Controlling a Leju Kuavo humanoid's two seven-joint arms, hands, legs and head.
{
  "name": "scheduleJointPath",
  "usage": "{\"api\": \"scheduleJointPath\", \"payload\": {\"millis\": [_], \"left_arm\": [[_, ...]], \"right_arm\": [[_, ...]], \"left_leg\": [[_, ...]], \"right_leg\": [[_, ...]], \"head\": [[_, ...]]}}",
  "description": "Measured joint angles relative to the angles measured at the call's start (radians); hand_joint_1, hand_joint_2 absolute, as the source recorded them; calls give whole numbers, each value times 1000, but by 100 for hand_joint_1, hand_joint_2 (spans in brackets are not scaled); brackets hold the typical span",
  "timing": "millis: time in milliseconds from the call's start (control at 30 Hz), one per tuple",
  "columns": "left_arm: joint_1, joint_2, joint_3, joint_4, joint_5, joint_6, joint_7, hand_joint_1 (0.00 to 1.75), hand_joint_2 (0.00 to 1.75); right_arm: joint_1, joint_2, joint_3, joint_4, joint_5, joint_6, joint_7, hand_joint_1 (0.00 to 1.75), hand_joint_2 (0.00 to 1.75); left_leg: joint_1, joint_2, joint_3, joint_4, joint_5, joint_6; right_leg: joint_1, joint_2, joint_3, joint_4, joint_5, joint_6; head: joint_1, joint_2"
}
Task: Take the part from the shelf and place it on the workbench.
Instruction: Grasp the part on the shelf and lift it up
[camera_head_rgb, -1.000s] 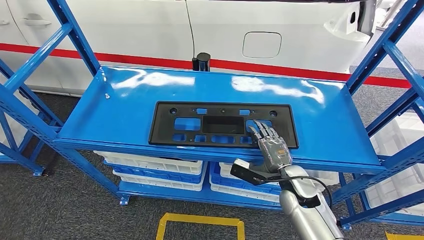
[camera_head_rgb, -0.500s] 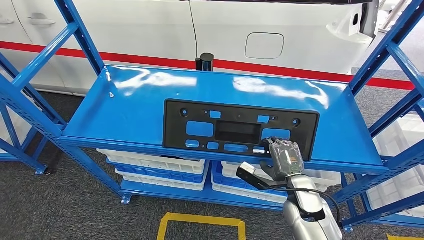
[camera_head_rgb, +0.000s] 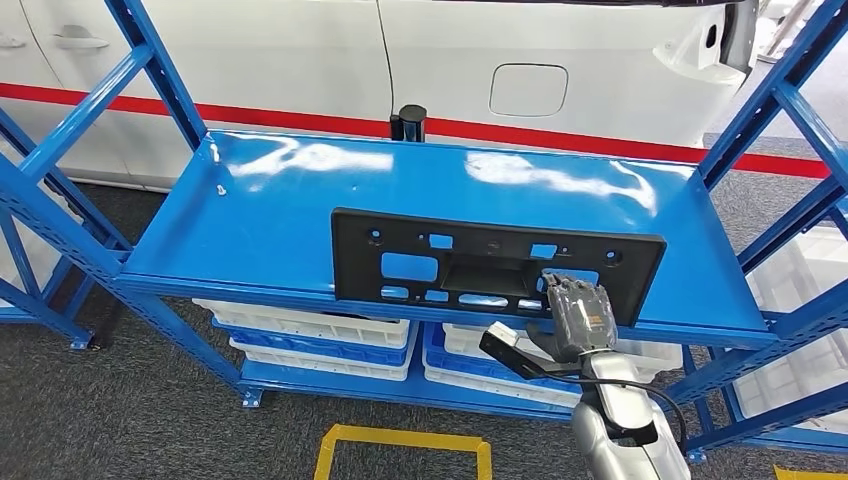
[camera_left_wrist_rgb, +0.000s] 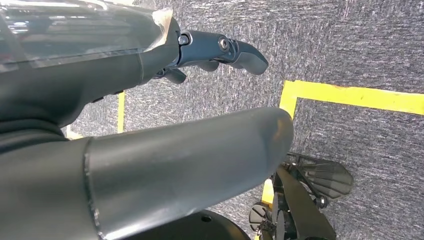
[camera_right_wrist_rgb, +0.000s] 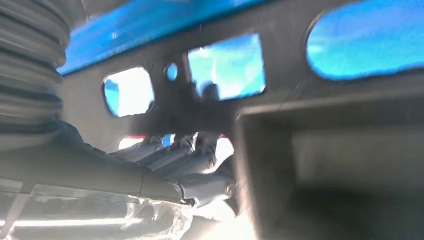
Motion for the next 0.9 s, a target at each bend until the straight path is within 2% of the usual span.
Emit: {"api": "scheduleJointPath", "payload": {"millis": [367,900], "left_arm": [[0,-3,0,0,0,0,-1,0,0],[-1,-5,0,0,0,0,-1,0,0]], "right_arm": [[25,-4,-17,-122,55,-26,32,0,175],[22,-9,-28,-156,55,-27,32,0,175]], "left_leg": [[0,4,-5,0,0,0],[2,4,-6,0,-1,-2]], "right_leg": [[0,2,1,0,2,2],[1,2,1,0,1,2]], "head": [[0,0],[0,0]]}}
